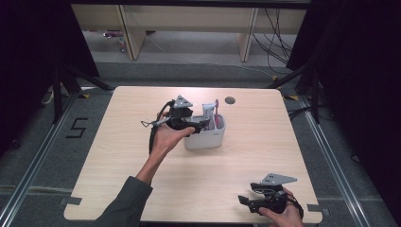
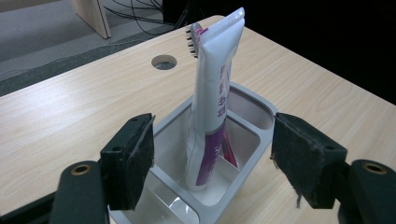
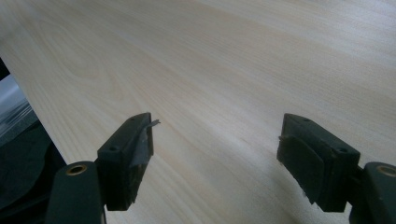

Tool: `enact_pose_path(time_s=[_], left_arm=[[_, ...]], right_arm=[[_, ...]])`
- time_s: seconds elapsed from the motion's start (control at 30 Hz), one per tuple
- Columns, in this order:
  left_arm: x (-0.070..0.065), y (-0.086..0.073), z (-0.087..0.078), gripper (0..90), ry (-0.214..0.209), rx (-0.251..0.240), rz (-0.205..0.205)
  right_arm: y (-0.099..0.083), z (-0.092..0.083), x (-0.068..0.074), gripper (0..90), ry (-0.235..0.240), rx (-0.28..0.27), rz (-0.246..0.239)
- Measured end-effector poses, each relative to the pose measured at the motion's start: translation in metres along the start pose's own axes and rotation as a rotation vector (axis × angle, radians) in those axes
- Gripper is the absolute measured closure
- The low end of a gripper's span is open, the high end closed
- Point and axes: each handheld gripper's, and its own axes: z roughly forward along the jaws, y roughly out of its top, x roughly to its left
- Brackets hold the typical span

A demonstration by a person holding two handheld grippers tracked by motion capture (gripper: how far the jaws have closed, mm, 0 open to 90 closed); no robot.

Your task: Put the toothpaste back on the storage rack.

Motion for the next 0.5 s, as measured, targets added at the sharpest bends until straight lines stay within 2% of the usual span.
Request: enact_pose_path(time_s=[0.03, 0.07, 0.13, 0.27, 0.3, 0.5], left_arm=[[0.000, -0.001, -0.002, 29.2, 0.002, 0.008, 0.001], [0.001, -0.002, -0.003, 28.9, -0.011, 0.001, -0.016], [0.000, -0.004, -0.007, 28.4, -0.002, 0.005, -0.035], [0.001, -0.008, -0.014, 27.7, 0.001, 0.018, -0.030], [0.000, -0.009, -0.017, 27.8, 0.009, 0.025, -0.040], [0.001, -0.016, -0.028, 27.8, 0.007, 0.013, -0.049]], right_arm=[[0.000, 0.000, 0.000, 26.9, 0.011, -0.005, 0.006], [0.000, 0.001, 0.000, 26.9, 0.007, -0.009, 0.002], [0.000, 0.000, 0.000, 26.9, 0.000, -0.005, 0.002], [0.000, 0.000, 0.000, 26.9, -0.001, -0.002, 0.002], [0.000, 0.000, 0.000, 26.9, -0.003, -0.002, 0.002], [0.000, 0.000, 0.000, 26.9, -0.002, -0.001, 0.006]])
